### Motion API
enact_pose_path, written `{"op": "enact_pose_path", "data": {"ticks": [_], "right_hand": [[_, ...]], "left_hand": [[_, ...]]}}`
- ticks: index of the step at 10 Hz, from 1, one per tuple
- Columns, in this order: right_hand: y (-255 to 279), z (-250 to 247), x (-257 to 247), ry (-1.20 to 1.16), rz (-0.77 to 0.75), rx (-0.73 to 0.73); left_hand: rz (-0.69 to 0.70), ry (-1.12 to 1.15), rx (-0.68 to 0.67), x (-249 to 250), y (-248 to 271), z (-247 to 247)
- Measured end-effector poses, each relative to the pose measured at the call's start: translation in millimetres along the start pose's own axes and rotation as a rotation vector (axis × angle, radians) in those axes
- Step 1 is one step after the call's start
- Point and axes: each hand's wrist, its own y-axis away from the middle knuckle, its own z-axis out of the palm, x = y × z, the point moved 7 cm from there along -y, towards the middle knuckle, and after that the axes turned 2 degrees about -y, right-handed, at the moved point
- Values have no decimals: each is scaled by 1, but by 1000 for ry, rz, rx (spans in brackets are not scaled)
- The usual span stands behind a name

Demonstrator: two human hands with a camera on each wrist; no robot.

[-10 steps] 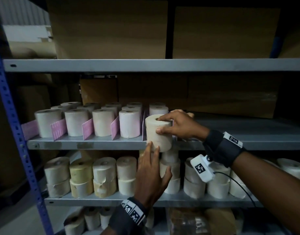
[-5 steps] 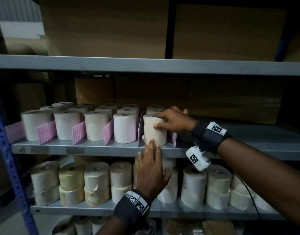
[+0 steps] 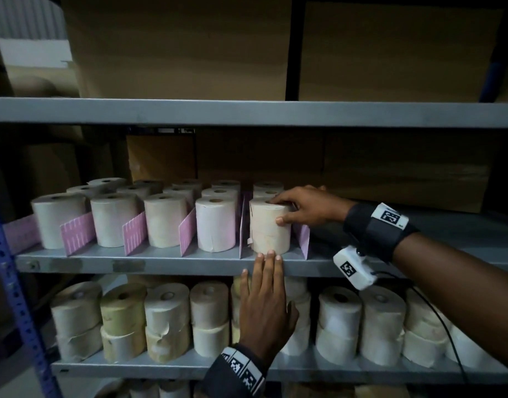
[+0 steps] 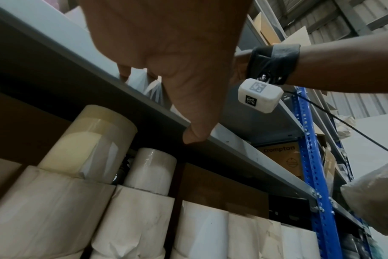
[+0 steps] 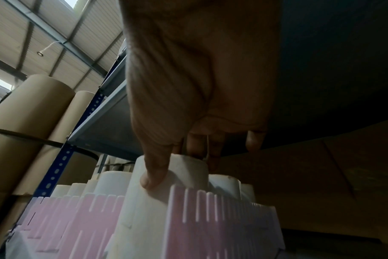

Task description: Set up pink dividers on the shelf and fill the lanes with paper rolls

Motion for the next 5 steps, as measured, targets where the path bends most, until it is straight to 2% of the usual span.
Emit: {"op": "enact_pose_path", "data": {"ticks": [1,3,4,5], "right_hand": [[-1,-1,1,-107,-28,-75],[2,2,3,-103,1,-82],[11,2,-4,-91,24,-47],[19,2,-4,29,84,32]], "left_hand": [[26,20,4,-1,0,0],[17,52,-19,-7,-3,7],[21,93,-153,-8,-6,14],[60,85,-253,-13,-11,5]]}}
